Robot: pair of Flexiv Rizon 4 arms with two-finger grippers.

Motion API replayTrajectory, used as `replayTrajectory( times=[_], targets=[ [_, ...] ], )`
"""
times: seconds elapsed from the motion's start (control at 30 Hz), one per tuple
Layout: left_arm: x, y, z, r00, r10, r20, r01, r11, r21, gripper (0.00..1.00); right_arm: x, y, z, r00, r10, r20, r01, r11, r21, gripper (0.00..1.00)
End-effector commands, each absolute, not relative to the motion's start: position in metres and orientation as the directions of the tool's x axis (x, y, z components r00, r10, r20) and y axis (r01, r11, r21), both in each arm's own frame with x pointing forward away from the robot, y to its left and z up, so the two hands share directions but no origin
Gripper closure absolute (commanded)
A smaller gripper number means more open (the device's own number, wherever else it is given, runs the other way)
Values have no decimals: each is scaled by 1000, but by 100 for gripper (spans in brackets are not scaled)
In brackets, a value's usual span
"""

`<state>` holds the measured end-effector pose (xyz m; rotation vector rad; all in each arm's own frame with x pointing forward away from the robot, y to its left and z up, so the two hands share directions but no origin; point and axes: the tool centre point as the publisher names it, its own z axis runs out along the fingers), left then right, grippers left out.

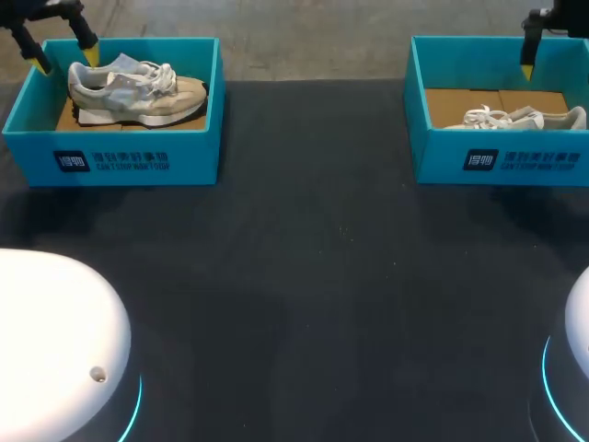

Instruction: Take the shoe out of the shoebox, open the shoe tongue, remove and reinsert the insole, then place the shoe into the shoebox

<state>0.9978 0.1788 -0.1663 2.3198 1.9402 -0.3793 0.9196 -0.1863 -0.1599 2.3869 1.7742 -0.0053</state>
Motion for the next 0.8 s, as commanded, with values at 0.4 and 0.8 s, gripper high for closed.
replayTrajectory(
  times=[0.4, 0.8],
  targets=[
    [1069, 240, -173, 94, 989, -112, 996, -93, 14, 0, 921, -186, -160, 293, 950, -104, 951, -279, 131, 0],
    [1129, 283, -207, 32, 999, -14, 998, -31, 50, 0, 921, -186, -160, 293, 950, -104, 951, -279, 131, 0]
  ],
)
